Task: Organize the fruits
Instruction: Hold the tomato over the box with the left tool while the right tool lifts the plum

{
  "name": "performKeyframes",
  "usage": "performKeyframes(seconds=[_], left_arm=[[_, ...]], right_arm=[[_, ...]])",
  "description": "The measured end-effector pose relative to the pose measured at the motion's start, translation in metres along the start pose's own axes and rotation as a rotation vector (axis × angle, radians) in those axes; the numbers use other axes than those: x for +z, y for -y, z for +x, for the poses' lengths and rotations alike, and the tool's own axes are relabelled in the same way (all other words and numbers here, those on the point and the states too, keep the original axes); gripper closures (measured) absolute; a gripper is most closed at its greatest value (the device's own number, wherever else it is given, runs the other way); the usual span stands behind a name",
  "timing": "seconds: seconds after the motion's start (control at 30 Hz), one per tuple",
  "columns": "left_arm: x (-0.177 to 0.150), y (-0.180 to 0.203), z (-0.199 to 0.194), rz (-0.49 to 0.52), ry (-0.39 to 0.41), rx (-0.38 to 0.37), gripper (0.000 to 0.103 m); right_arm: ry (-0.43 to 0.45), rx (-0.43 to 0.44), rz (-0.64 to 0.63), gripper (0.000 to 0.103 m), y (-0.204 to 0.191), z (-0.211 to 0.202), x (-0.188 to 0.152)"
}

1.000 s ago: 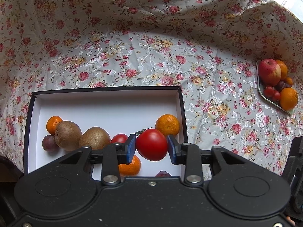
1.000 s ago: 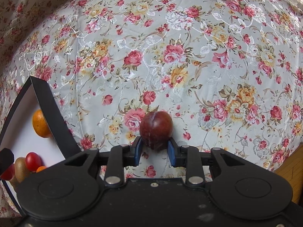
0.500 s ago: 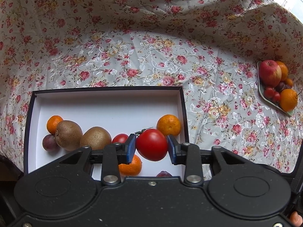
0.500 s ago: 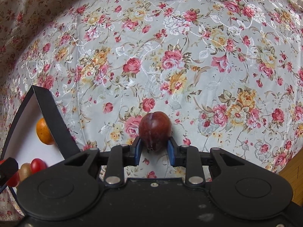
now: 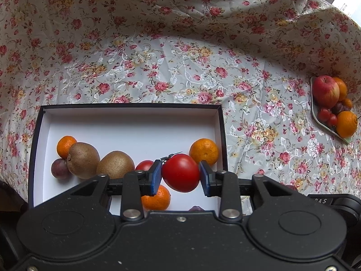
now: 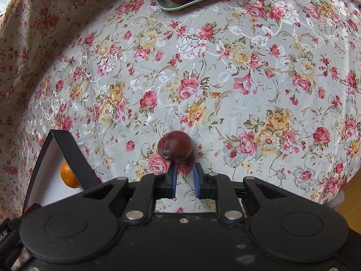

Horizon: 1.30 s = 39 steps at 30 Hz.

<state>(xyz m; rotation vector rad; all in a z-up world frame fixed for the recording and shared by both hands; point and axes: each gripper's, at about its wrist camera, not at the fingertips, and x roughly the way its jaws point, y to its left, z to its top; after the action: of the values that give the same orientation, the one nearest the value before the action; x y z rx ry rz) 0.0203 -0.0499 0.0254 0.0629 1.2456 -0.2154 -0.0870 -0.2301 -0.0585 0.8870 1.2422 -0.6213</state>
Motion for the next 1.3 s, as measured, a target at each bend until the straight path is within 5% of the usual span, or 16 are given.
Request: performKeyframes(seconds=[0.37, 1.0, 1.3], left_arm=[[0.0, 0.002, 0.002, 0.009, -0.012, -0.009, 0.059], [0.012, 0.009, 0.01, 0.031, -0.011, 0.002, 0.059], [0.026, 0.013, 0.019, 0.042, -0.013, 0.013, 0.059]], right_arm=[[0.11, 0.002, -0.037, 0.081, -0.016, -0.015, -0.002], [0.115, 0.031, -0.03, 0.081, -0.027, -0.014, 0.012], [0.111, -0.026, -0.062, 0.079, -0.042, 0.005, 0.027]])
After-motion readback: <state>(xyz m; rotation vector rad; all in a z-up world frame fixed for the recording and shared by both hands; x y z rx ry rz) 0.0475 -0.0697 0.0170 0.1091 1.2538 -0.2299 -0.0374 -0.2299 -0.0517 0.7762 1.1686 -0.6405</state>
